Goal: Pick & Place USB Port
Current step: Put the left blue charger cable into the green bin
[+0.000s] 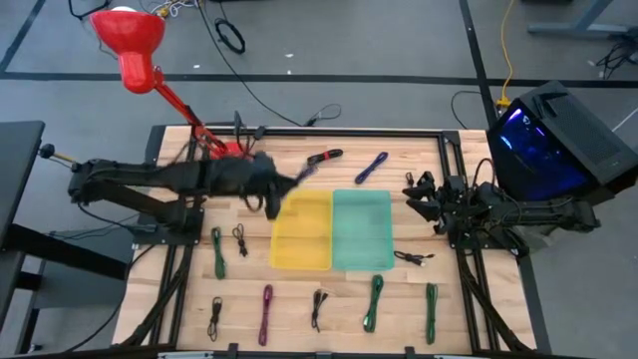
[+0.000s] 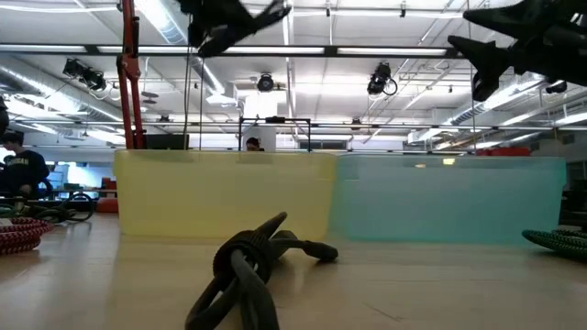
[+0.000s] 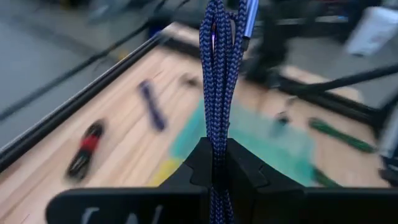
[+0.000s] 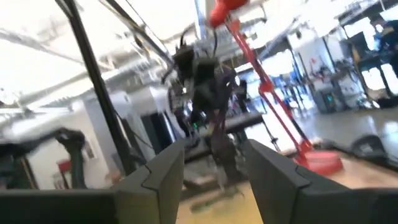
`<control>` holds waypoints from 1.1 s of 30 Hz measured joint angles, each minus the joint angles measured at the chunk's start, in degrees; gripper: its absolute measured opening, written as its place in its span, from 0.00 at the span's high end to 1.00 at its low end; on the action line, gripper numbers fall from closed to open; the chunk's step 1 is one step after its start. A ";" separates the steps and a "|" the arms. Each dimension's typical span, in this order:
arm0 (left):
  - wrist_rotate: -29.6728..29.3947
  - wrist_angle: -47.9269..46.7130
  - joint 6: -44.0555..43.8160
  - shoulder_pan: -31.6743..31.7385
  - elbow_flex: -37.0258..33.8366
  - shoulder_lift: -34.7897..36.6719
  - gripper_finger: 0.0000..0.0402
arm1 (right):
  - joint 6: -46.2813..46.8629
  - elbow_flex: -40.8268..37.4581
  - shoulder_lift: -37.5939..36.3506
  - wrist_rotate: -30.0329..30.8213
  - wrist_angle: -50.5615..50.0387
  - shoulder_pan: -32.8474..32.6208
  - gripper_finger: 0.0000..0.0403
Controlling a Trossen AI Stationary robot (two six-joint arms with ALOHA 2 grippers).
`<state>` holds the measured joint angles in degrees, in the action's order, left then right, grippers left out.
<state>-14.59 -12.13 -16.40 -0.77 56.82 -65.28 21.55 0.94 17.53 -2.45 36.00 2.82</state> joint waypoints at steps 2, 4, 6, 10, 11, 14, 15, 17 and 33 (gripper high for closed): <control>-1.02 8.62 2.30 -3.55 -1.96 -1.50 0.94 | 0.40 0.32 2.04 -0.25 2.51 -0.59 0.57; -2.13 15.61 3.60 -5.35 -3.50 -3.58 0.94 | 0.20 0.95 4.83 0.06 4.63 -1.69 0.57; -2.12 22.42 5.02 -6.32 -4.28 -6.60 0.94 | -1.40 2.92 8.00 0.03 7.45 -2.87 0.57; -0.31 30.63 6.56 -5.78 -3.98 -13.18 0.94 | -6.75 11.11 16.10 0.05 6.67 -5.86 0.57; 0.47 31.78 6.83 -5.48 -3.47 -14.69 0.94 | -8.12 13.48 18.69 0.07 5.04 -6.55 0.57; 1.60 32.76 7.40 -5.01 -1.02 -17.98 0.94 | -10.87 19.89 27.25 0.86 0.26 -8.31 0.57; 1.97 32.78 7.88 -5.03 -0.28 -18.57 0.94 | -11.64 21.47 29.96 2.12 -0.67 -8.83 0.57; 1.97 32.95 8.69 -5.18 0.83 -19.34 0.94 | -13.71 24.12 35.72 5.08 -1.01 -9.65 0.57; 0.31 34.08 10.83 -7.24 1.22 -18.73 0.94 | -19.09 33.23 50.25 4.99 8.05 -9.94 0.57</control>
<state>-14.28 21.94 -5.56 -8.01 58.04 -84.01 2.47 34.17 67.79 2.55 44.04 -7.12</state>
